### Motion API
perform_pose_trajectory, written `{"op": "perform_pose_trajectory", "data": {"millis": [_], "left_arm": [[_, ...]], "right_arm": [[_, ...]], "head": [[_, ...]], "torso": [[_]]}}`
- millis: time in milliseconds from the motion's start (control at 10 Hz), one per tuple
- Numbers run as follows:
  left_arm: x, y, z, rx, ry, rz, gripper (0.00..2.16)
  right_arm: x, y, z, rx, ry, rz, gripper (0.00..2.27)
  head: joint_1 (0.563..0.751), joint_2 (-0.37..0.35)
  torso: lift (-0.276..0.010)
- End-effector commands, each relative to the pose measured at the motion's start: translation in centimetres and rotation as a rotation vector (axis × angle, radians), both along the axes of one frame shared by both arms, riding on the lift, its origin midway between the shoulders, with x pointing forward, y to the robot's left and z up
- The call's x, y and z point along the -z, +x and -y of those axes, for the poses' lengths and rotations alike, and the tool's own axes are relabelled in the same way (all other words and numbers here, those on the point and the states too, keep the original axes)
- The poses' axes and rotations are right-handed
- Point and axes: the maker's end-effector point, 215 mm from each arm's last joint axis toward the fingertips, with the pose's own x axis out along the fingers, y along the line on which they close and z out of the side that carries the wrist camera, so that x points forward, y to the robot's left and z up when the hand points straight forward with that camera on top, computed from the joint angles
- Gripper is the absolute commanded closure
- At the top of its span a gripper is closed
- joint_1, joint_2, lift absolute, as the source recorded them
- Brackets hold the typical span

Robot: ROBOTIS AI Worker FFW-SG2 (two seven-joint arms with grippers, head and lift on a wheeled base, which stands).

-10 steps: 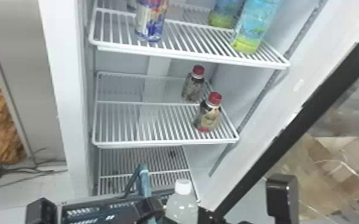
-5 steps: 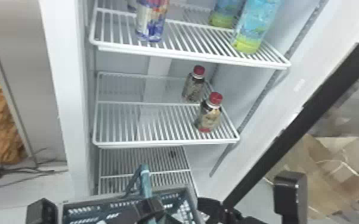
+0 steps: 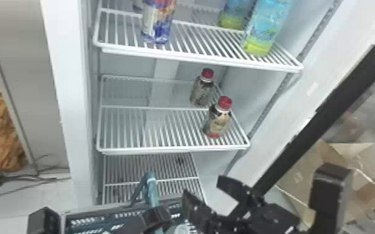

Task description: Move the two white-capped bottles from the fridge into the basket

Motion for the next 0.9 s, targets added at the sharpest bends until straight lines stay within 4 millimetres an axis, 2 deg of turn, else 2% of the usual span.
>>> {"op": "perform_pose_trajectory", "data": {"millis": [0,200,400,600,800], "left_arm": [[0.0,0.0,0.0,0.0,0.0,0.001,1.12],[0.0,0.0,0.0,0.0,0.0,0.001,1.12],[0.0,0.0,0.0,0.0,0.0,0.001,1.12],[0.0,0.0,0.1,0.002,-0.001,0.001,1.12],[-0.1,0.0,0.0,0.002,-0.003,0.0,1.12]], "right_arm": [[-1.8,1.0,0.4,0.026,0.011,0.078,0.32],[-3.9,2.7,2.0,0.087,0.012,0.198,0.32],[-5.1,4.1,4.0,0.161,0.024,0.3,0.32],[-5.8,4.9,6.0,0.225,0.015,0.381,0.32],[-5.3,5.4,8.1,0.284,-0.006,0.439,0.32]], "head": [[0.695,-0.35],[0.695,-0.35],[0.695,-0.35],[0.695,-0.35],[0.695,-0.35]], "torso": [[-0.26],[-0.26],[-0.26],[-0.26],[-0.26]]}}
